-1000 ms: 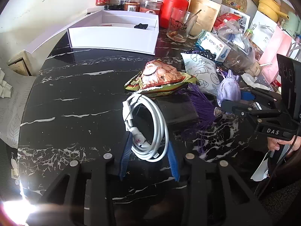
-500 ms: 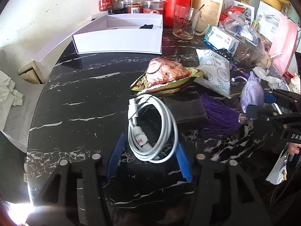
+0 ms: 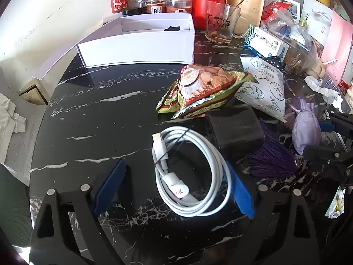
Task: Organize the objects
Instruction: 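Close the left tool on the white cable while the right tool grasps the purple pouch, then carry the white cable with the left tool while the right tool carries the purple pouch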
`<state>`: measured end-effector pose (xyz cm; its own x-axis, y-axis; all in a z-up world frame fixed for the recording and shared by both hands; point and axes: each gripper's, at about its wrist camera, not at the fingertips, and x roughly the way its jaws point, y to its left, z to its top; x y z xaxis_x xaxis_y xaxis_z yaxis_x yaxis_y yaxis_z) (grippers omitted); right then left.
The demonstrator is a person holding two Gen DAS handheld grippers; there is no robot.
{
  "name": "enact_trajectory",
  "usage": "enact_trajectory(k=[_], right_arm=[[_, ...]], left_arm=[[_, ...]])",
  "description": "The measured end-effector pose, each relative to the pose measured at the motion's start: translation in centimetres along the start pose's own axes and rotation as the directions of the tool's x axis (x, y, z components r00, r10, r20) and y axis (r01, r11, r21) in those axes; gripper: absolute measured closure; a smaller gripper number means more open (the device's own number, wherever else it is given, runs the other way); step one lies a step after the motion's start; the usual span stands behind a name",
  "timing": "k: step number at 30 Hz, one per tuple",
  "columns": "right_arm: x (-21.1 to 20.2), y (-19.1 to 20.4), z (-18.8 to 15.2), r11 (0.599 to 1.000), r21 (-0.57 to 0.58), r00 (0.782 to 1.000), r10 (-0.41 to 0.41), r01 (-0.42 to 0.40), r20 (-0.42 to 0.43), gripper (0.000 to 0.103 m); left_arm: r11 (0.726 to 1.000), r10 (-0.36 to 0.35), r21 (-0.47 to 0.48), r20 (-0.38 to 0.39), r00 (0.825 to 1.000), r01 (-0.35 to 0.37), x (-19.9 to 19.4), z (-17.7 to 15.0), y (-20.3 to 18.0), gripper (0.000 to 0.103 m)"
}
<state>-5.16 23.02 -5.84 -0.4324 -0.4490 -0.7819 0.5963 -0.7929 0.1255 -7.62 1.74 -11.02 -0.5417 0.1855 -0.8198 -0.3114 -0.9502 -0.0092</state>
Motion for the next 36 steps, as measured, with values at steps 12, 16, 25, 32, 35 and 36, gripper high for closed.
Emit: enact_trajectory(k=[12, 16, 25, 32, 35, 36], right_arm=[[1.4, 0.7, 0.7, 0.999, -0.027, 1.0, -0.025, 0.025, -0.001, 0.028], [1.3, 0.6, 0.7, 0.999, -0.029, 0.999, -0.038, 0.038, 0.009, 0.047], [-0.3, -0.5, 0.3, 1.0, 0.026, 0.999, -0.015, 0.014, 0.042, 0.053], [-2.6, -0.7, 0.6, 0.999, 0.027, 0.995, -0.022, 0.02, 0.1, 0.053], [-3.5, -0.3, 0.8, 1.0, 0.015, 0.992, -0.024, 0.023, 0.123, 0.053], [-3.9, -0.2, 0.9, 1.0, 0.011, 0.991, -0.025, 0.024, 0.131, 0.053]], left_arm=[[0.999, -0.024, 0.033, 0.034, 0.999, 0.023, 0.2, 0.4, -0.5, 0.028], [0.999, -0.027, 0.042, 0.033, 0.999, 0.026, -0.2, 0.5, -0.8, 0.047], [0.999, -0.03, -0.019, 0.02, 0.999, 0.03, -0.9, 0.2, -0.2, 0.049], [1.0, -0.014, -0.017, 0.06, 0.998, 0.015, -3.6, 0.1, -0.3, 0.049], [1.0, -0.005, -0.012, 0.077, 0.997, 0.006, -4.8, 0.3, -0.6, 0.049], [1.0, -0.002, -0.01, 0.082, 0.997, 0.003, -5.2, 0.3, -0.7, 0.049]])
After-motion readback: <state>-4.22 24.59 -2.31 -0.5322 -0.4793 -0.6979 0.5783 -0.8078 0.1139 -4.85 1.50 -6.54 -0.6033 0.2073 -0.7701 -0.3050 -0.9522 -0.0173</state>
